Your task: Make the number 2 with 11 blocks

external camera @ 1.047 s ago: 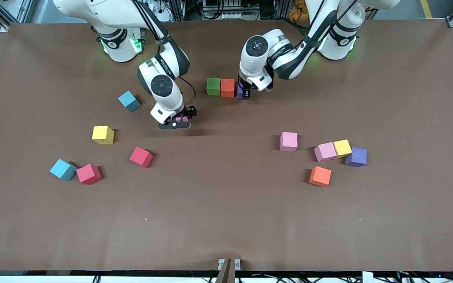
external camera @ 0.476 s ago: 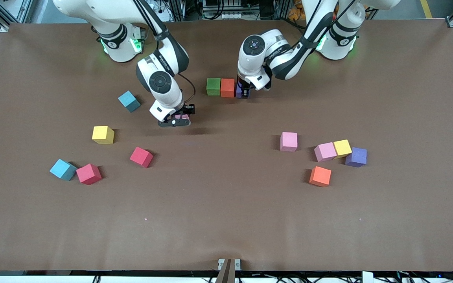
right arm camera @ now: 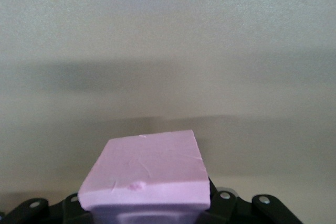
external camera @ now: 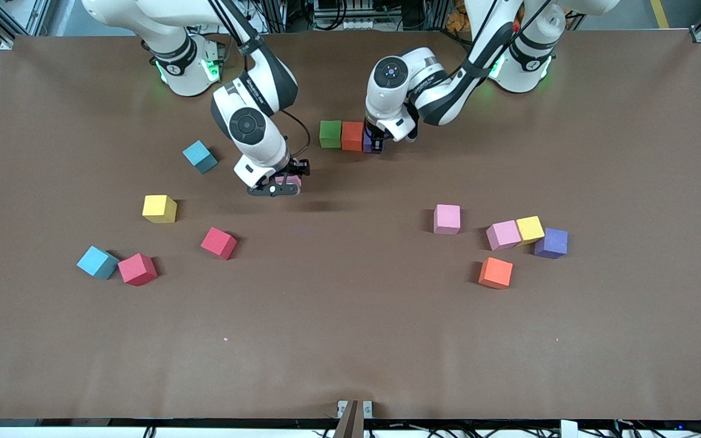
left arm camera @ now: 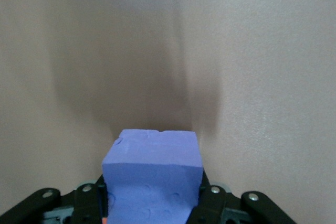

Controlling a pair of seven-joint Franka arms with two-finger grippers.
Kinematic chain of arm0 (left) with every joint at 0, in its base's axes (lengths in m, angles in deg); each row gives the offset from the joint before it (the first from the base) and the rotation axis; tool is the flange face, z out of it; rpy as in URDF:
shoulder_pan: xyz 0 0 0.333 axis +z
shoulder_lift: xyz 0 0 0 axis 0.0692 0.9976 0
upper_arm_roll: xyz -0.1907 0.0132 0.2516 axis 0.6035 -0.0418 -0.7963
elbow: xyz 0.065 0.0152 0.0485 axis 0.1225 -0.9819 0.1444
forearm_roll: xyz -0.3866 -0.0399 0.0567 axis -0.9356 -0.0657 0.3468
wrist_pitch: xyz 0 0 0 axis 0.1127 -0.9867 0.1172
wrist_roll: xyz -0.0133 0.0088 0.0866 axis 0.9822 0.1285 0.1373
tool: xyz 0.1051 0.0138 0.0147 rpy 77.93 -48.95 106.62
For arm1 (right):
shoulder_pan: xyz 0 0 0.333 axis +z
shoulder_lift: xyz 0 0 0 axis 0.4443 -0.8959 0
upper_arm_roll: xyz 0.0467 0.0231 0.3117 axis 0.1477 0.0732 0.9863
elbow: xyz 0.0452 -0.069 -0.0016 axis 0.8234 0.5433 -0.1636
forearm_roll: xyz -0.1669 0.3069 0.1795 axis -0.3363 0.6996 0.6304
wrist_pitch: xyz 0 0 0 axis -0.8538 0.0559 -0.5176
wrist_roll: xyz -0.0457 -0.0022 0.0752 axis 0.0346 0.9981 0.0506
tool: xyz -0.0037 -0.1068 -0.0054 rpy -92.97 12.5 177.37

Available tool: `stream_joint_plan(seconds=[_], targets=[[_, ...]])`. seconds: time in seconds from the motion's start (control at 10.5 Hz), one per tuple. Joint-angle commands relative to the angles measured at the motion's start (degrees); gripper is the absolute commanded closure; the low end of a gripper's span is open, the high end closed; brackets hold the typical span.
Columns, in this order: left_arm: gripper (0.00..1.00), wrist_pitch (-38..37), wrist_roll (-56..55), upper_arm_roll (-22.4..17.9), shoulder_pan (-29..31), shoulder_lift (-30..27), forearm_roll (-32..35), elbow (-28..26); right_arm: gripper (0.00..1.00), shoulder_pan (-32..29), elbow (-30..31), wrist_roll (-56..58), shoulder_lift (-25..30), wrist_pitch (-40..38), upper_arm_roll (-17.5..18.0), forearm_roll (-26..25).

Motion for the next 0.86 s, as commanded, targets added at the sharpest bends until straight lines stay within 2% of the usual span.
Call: stream_joint_plan(seconds=[0.0,0.29,0.38,0.57,0.67,0.76], targets=[[1.0,0.37,-2.19,-0.34,-0.63,0.83,2.16,0.73,0.55,0.06,-1.04,-0.67,-0.29,-0.09,0.2,2.61],[1.0,0.37,-2.19,-0.34,-0.54,1.09,2.16,0.91,0.55,0.67,-1.22,-0.76,-0.38,-0.09,0.2,2.79],[1.0,0.37,-2.28,-0.34,-0.54,1.44,2.16,1.08,0.55,1.19,-1.4,-0.76,-0.38,-0.09,0.11,4.27],[0.9,0.28,-2.28,-0.43,-0.45,1.71,2.16,1.35,0.55,1.81,-1.66,-0.76,-0.46,-0.09,0.11,5.16],[0.79,0.28,-2.28,-0.34,-0.45,1.71,2.07,1.35,0.55,1.81,-1.66,-0.76,-0.46,-0.09,0.11,5.25],[0.44,0.28,-2.28,-0.34,-0.45,1.62,2.16,1.26,0.55,1.9,-1.66,-0.76,-0.55,-0.09,0.11,5.25]])
